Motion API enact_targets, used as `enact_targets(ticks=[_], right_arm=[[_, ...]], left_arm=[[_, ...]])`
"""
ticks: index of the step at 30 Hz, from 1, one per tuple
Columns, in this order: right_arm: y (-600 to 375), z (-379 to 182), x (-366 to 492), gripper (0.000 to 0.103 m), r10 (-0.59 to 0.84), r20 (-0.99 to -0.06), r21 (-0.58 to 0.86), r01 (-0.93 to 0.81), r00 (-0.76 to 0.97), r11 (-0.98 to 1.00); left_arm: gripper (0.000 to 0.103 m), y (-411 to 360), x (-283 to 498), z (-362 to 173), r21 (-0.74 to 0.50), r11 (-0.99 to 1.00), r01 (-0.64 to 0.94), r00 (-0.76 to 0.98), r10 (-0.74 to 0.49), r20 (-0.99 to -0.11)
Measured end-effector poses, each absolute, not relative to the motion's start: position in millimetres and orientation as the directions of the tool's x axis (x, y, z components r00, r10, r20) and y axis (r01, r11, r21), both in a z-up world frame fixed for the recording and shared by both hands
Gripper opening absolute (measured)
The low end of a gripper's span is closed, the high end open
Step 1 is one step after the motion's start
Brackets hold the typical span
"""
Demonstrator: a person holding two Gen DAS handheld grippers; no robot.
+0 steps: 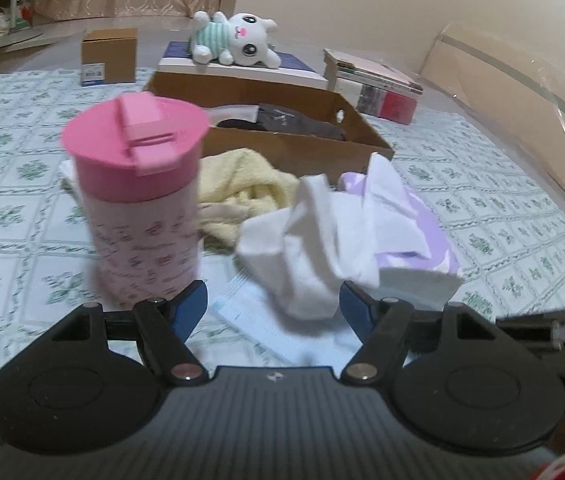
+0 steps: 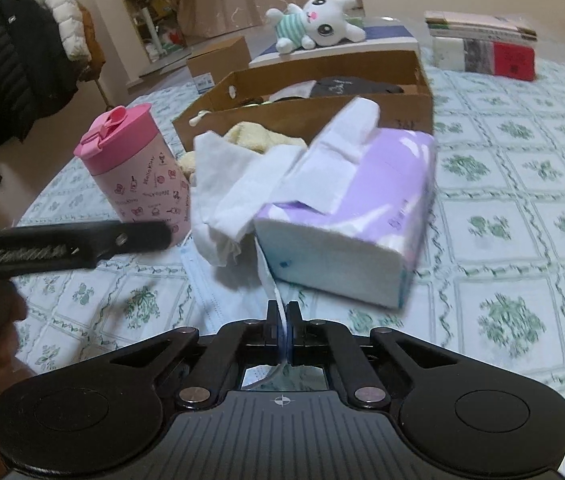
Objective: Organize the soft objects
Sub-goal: 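Grasp the blue face mask with the right gripper while the left gripper grasps the white cloth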
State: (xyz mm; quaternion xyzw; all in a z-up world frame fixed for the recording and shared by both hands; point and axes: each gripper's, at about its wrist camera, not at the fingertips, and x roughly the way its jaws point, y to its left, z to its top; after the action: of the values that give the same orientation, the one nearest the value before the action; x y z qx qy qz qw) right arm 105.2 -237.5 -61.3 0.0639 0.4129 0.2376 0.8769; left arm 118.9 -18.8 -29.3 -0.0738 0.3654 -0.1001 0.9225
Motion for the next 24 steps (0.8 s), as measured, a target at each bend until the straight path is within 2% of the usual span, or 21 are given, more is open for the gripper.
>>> enact_targets(ticks=[8, 10, 12, 13, 15, 18, 24], right_arm=[[-247.1, -61.7, 97.8, 0.002, 0.480, -0.696, 0.329, -0.356, 0.535, 0.874], [-249.6, -62.5, 96.6, 0.002, 0.479, -0.698, 0.332, -0.352, 0.533, 0.875], [-251.4, -63.3, 96.7, 0.002, 0.476, -0.700, 0.334, -0.346, 0.532, 0.877], [-252.8, -63.2, 96.4, 0.002, 0.475, -0.700, 0.334, -0.343, 0.533, 0.878], [-253.9, -61.7, 95.2, 0.002, 0.470, -0.699, 0.328, -0.342, 0.540, 0.881], [-252.3, -56.5, 92.6, 0.002, 0.459, -0.692, 0.301, -0.355, 0.557, 0.885], [-241.3, -39.6, 81.8, 0.004, 0.444, -0.673, 0.208, -0.425, 0.591, 0.881]], left_arm=[[0.067, -44.4, 152.8, -44.5, -0.221, 0.965, 0.144, 0.709, -0.256, -0.657], [0.061, -46.9, 160.0, -48.2, -0.220, 0.965, 0.145, 0.705, -0.257, -0.661], [0.041, -48.0, 165.1, -50.8, -0.218, 0.964, 0.155, 0.696, -0.263, -0.669], [0.036, -47.8, 166.0, -51.6, -0.222, 0.961, 0.163, 0.689, -0.271, -0.672], [0.019, -46.7, 164.4, -51.6, -0.223, 0.959, 0.175, 0.683, -0.282, -0.674], [0.012, -42.3, 153.7, -46.9, -0.207, 0.961, 0.181, 0.685, -0.274, -0.675], [0.011, -19.4, 117.5, -30.9, -0.183, 0.966, 0.183, 0.697, -0.259, -0.669]])
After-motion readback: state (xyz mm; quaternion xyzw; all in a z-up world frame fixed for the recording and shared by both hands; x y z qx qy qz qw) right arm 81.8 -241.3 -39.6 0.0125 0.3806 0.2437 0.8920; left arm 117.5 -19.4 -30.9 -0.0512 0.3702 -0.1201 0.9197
